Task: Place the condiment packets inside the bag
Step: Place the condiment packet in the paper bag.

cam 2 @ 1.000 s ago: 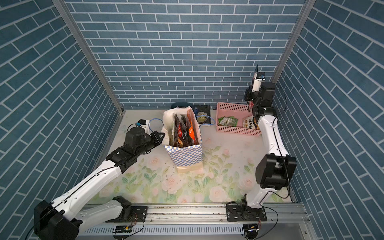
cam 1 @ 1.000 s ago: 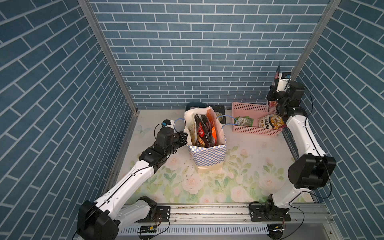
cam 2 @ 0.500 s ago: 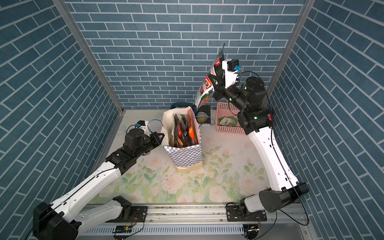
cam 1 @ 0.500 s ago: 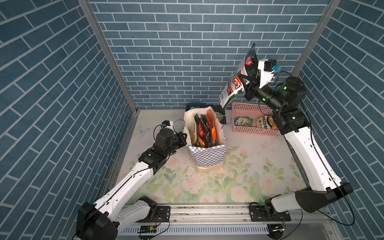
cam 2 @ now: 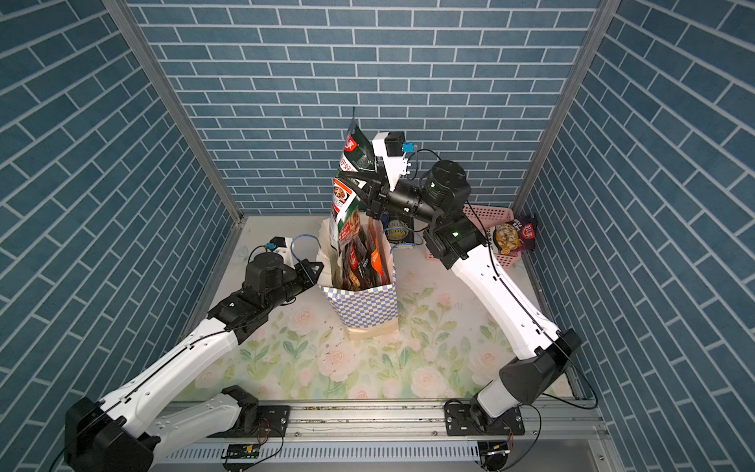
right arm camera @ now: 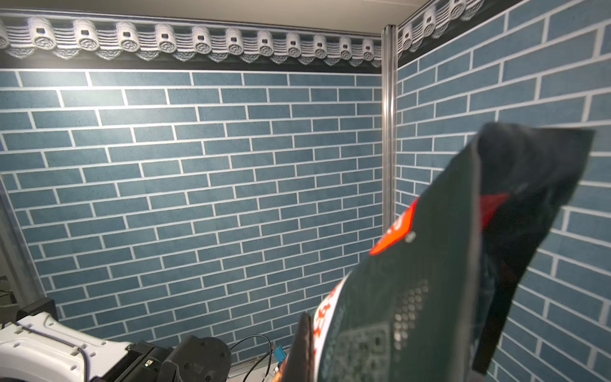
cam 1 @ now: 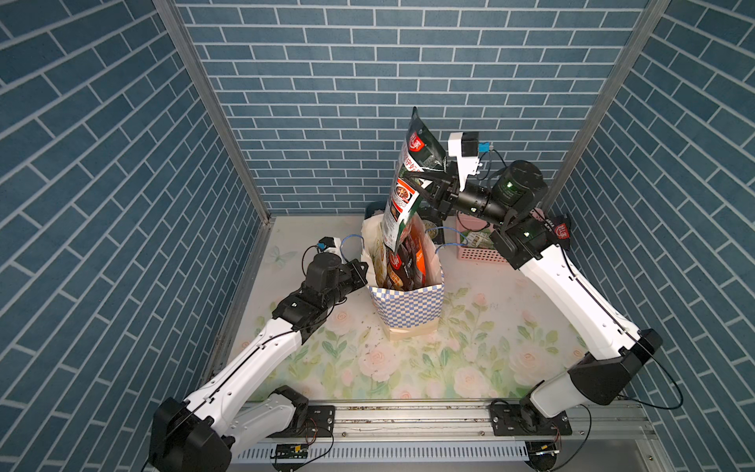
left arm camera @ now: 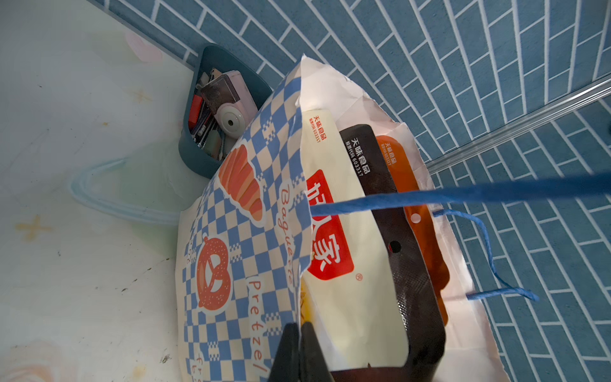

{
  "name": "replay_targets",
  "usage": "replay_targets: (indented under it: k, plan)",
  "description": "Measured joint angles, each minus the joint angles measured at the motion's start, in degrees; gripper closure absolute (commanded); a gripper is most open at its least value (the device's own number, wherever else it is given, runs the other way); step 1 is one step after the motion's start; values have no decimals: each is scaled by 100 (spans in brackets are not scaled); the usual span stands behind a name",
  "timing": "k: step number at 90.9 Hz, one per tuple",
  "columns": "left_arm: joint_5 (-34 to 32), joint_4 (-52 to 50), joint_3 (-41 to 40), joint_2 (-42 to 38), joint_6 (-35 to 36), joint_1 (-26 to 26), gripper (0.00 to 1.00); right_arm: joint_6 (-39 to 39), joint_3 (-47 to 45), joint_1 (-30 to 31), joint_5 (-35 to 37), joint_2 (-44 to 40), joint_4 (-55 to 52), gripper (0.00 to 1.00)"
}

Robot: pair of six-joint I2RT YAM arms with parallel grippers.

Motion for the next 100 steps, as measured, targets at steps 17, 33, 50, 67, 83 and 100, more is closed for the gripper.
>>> replay_targets:
  k: [17, 33, 50, 67, 83, 100]
  plan:
    - [0, -2, 0, 0, 0, 0, 100, 328, -149, 37, -463, 494, 476, 100]
    - [0, -2, 0, 0, 0, 0, 100, 599, -151, 72, -837, 964, 756, 100]
    - [-2, -2, 0, 0, 0, 0, 100, 787, -317, 74, -1139, 1220, 1001, 100]
    - [-11, -9, 0, 0, 0, 0, 100, 898, -485, 15, -1357, 1331, 1163, 100]
    - [-37, -55, 0, 0, 0, 0, 100, 988, -758, -173, -1362, 1331, 1360, 100]
    - [-127, -142, 0, 0, 0, 4, 100, 483, -874, -317, -970, 1213, 723, 100]
